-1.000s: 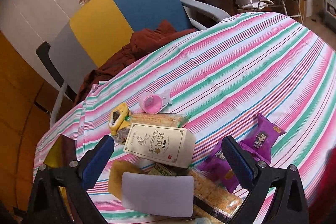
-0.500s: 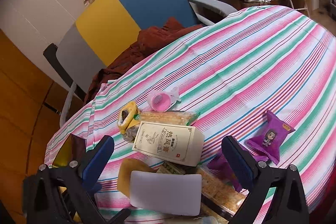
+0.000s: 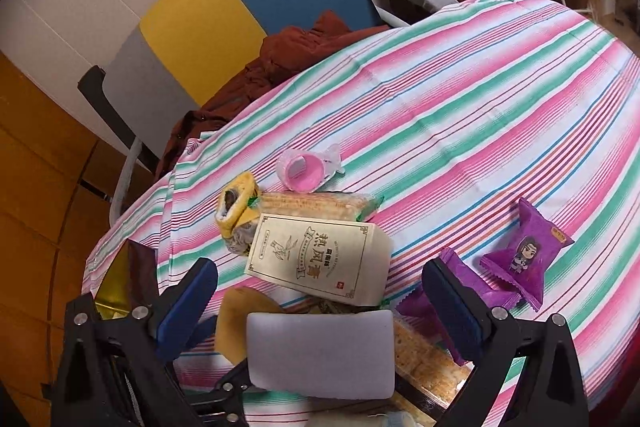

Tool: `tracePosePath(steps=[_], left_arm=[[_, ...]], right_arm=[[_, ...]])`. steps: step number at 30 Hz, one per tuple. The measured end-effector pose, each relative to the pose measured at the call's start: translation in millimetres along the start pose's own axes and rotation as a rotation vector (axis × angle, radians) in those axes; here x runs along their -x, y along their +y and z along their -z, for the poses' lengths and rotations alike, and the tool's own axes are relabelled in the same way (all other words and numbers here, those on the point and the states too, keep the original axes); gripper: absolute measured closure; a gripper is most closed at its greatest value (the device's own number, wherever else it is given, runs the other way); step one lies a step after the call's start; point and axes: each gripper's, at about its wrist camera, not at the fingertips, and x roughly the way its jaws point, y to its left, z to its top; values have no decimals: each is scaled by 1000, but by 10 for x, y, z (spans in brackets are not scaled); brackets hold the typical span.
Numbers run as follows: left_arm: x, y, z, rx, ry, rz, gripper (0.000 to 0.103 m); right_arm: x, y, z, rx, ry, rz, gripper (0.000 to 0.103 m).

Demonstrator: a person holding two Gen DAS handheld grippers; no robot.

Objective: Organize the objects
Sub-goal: 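Grasp the beige sponge with the left gripper while the right gripper grasps the white foam block, then carry both items to the gold tray and open both grippers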

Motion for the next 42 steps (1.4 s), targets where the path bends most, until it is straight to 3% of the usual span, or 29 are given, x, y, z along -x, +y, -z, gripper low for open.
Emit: tracePosePath(steps=[2,11,19,23,30,36,42], left_arm=[[64,-26,61,-6,-21,-9,48],[366,-54,293,33,-72,-25,49],[756,5,387,69,-148,-39,49],[1065,79,417,71,-219,-51,49],[1537,339,637,130,-290,-69,49],[1738,635,901,215,-306,-73,49],[1859,849,1066,281,-326,-79,49]], right_arm=[[-23,-13,-4,-4,10,4,0],[-122,-13,27,-2,65,-14,0],[-75,35,43,15,46,-33,0],[-47,127,67,50,37,-49,0],[-5,475,258,212,101,-73,0],[-156,830,614,463,205,69,0],[-355,997,841,626,268,203,0]])
